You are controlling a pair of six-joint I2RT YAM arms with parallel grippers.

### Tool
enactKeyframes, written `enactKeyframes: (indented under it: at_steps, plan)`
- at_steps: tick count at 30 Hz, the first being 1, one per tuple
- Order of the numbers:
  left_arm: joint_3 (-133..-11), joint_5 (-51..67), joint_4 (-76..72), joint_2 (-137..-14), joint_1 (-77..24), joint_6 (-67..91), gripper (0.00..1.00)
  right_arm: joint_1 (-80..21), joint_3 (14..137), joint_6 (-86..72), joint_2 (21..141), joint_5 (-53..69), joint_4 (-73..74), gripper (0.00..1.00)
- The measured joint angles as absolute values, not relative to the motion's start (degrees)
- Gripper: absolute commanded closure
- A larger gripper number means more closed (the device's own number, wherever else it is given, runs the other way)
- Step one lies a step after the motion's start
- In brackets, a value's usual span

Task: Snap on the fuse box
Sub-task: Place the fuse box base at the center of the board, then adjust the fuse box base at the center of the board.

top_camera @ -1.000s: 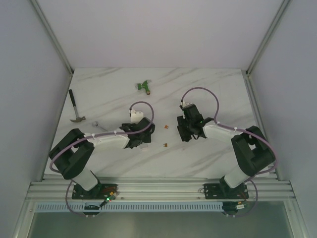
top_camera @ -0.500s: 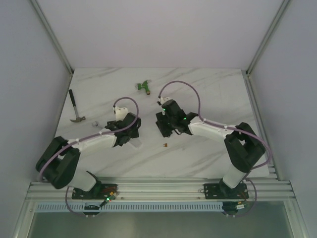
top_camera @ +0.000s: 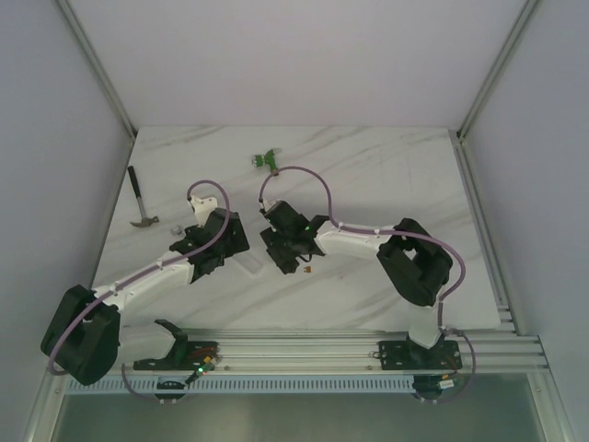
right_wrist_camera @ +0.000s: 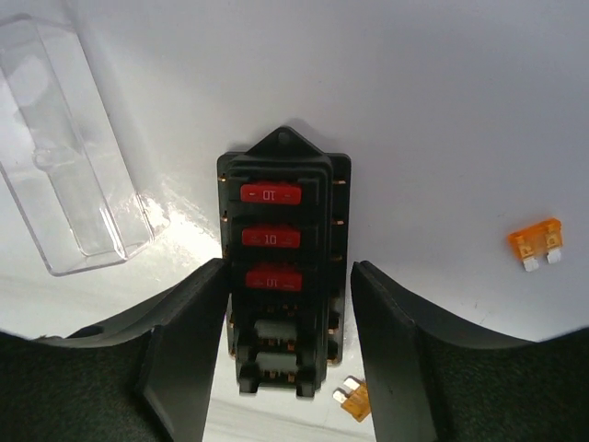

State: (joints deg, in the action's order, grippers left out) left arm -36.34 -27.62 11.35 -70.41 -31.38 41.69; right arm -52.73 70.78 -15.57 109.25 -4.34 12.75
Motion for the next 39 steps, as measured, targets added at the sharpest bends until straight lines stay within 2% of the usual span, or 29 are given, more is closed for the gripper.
enactKeyframes:
  at_steps: [1,2,5,14,30,36,39]
  plan:
    - [-36.21,-27.14,11.16,-70.32,-31.29,41.76,0.0,-52.8,70.85,-15.4,109.23,-4.34,12.73,0.24]
    - [-36.16,-26.61,10.96,-70.3,-31.24,41.82,0.0,-52.84,70.83,-15.11,109.14,-4.29,12.78,0.21]
    - [-36.14,-25.23,9.85,-70.3,-31.05,41.98,0.0,-52.84,70.35,-13.91,107.39,-4.29,13.28,0.15]
    - [-36.45,-21.56,7.38,-70.65,-30.52,41.45,0.0,-52.71,65.67,-11.22,96.44,-5.82,14.48,0.14]
    - [-38.44,-17.69,6.31,-73.21,-27.94,41.08,0.0,-53.36,61.84,-7.18,98.15,-6.63,14.31,0.14]
    - [-39.35,-16.05,6.11,-74.96,-27.7,40.38,0.0,-53.32,61.87,-5.69,98.52,-10.31,13.04,0.15]
    - [-40.34,-14.98,6.0,-75.88,-27.68,39.31,0.04,-52.66,61.91,-5.15,98.76,-12.75,12.25,0.16]
